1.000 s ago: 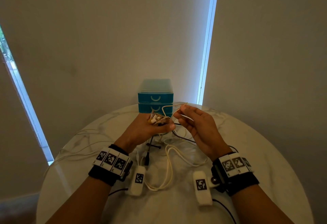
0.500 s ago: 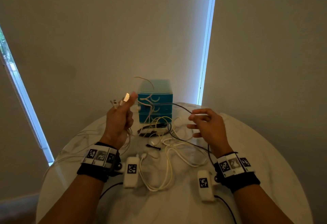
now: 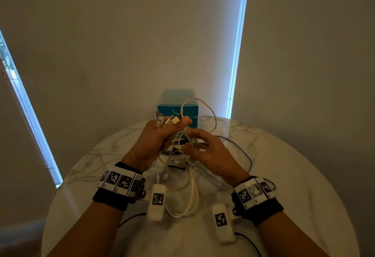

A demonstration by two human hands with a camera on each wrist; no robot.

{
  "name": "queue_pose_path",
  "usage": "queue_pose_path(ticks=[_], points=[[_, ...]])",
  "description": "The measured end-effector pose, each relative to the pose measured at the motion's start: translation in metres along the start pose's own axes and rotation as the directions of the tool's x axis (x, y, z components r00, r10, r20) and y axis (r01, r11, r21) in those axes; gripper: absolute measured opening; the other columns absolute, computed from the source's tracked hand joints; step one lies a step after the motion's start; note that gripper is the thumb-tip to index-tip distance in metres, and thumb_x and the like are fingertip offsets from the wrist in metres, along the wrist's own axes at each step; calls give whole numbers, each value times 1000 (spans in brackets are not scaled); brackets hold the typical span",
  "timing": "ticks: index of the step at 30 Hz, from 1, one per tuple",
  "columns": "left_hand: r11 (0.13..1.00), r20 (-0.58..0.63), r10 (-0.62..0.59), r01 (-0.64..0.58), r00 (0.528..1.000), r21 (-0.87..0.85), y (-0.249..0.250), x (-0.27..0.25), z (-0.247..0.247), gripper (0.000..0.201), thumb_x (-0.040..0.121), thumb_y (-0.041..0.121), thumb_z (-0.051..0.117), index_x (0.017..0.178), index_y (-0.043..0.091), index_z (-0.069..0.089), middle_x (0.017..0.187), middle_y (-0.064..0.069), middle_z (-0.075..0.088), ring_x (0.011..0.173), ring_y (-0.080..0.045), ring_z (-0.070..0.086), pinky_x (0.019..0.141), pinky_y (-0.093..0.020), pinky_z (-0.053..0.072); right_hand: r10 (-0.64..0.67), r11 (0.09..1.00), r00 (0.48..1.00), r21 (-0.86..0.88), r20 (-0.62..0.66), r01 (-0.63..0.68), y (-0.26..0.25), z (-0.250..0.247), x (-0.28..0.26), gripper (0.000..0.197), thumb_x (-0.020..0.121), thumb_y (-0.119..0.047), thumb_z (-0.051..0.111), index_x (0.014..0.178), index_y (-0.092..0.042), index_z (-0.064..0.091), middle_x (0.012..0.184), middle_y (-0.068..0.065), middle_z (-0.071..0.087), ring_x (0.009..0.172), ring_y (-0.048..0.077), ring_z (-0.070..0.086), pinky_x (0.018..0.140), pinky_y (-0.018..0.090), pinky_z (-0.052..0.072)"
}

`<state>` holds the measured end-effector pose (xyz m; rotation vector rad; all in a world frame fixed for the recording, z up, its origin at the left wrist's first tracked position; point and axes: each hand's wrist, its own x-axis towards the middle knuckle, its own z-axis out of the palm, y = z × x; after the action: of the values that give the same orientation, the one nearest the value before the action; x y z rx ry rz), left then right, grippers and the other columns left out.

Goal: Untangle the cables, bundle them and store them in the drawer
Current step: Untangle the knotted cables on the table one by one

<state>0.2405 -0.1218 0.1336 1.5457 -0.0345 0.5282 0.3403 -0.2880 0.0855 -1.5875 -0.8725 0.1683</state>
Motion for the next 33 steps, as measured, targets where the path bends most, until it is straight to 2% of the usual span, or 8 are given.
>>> queue_pose_path(ticks=[6,12,15,20,23,25,28,33], points=[[1000,-27,-3,3,1000,-19,5,1,-6,58,89,39,79,116,-10,67,57,1,32,49,-15,20,43,-26,20,-15,999,997,31,-73,18,-6,1,-2,21,101,-37,74,120,-29,77,112,-5,78,97,21,78,77,53,67],[999,8,0,0,1000,41,6,-2,-3,61,90,41,79,109,-15,62,56,-4,30,51,-17,21,47,-30,20,9,999,995,42,104,-13,-18,8,-8,40,97,-29,79,135,-30,65,117,-3,79,96,21,80,76,36,66],[999,-76,33,-32,997,12,7,0,-4,57,91,38,81,110,-14,65,58,-4,29,50,-17,20,45,-25,23,10,997,987,75,158,-22,-23,6,-11,35,100,-33,76,133,-25,67,121,-4,79,101,22,80,85,43,63],[986,-235,97,-125,967,-106,8,5,-17,40,91,38,81,105,3,71,59,3,29,48,-13,19,41,-23,23,-37,987,999,154,-32,42,-25,-10,-4,22,103,-20,69,126,-22,71,120,-5,80,102,26,78,75,39,56],[990,-161,137,-142,977,-19,9,1,-7,28,95,33,79,72,21,67,56,1,29,48,-15,20,44,-23,25,-40,997,998,-62,-57,36,-10,-8,1,11,98,-23,77,108,-26,73,106,-6,78,89,15,77,72,28,58],[988,-82,151,-149,985,39,7,-1,2,33,97,32,76,67,23,67,53,-1,30,47,-18,19,46,-25,26,-17,969,998,-246,-53,3,6,-8,4,11,93,-35,80,101,-33,73,100,-12,76,87,6,73,78,28,61],[984,-52,178,-177,983,25,11,-2,2,45,94,36,77,81,-5,63,54,-4,28,48,-19,18,46,-26,25,76,958,988,-265,-134,-109,19,-18,5,10,92,-46,80,91,-36,78,86,-16,76,81,2,70,77,30,59],[978,-241,173,-196,955,-72,10,4,-14,36,94,34,79,103,0,71,58,0,29,47,-14,20,42,-25,22,-10,971,944,-227,-331,-70,7,-28,6,19,97,-51,73,91,-33,76,84,-9,75,76,10,71,75,33,59]])
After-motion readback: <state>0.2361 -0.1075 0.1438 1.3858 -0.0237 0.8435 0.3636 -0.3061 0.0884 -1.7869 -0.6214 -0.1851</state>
